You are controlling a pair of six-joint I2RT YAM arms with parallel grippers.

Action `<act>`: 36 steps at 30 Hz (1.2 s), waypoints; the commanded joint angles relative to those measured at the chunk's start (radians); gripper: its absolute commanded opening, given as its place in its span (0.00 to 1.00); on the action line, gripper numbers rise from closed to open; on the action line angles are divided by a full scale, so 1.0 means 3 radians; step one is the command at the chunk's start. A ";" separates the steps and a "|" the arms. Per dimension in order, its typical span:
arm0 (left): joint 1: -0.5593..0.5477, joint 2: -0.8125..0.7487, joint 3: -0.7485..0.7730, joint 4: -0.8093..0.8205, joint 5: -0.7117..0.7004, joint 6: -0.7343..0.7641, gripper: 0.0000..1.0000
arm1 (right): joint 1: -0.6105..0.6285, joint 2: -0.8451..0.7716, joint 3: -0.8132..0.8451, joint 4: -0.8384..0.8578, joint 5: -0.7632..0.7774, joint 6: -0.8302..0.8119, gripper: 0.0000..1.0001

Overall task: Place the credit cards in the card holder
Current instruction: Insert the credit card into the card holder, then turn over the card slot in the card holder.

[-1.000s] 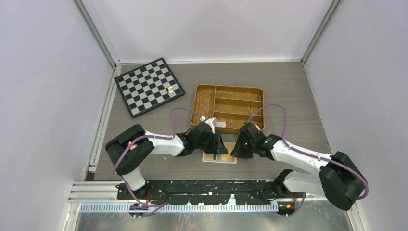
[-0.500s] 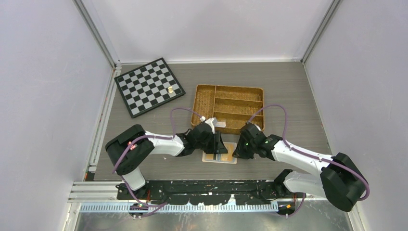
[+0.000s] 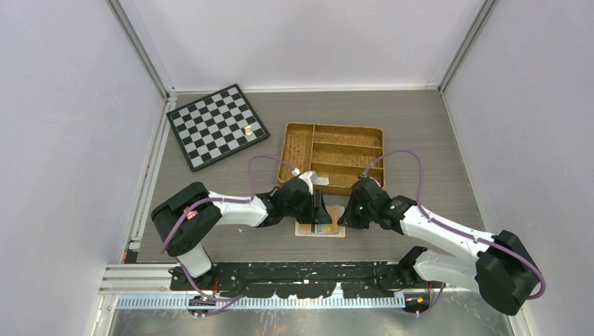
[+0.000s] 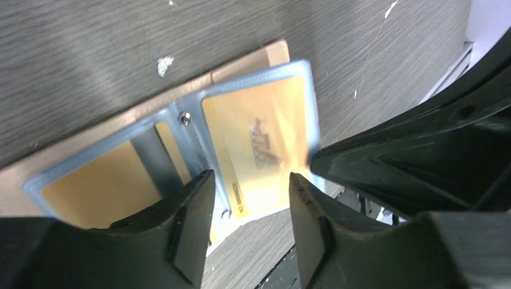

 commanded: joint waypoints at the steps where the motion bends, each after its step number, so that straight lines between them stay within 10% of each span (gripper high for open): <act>1: -0.0031 -0.0330 0.0151 -0.0347 -0.0031 0.0270 0.53 | 0.0020 -0.0168 0.0207 -0.0126 0.0140 -0.0037 0.01; 10: -0.0021 -0.0851 0.0075 -0.1061 -0.0465 0.0453 0.65 | 0.0024 -0.0124 0.0329 -0.0241 0.0115 -0.0193 0.00; 36: 0.0082 -0.0609 -0.0222 -0.0696 -0.0441 0.0384 0.41 | 0.0310 0.0416 0.0567 0.0018 0.0124 -0.0258 0.05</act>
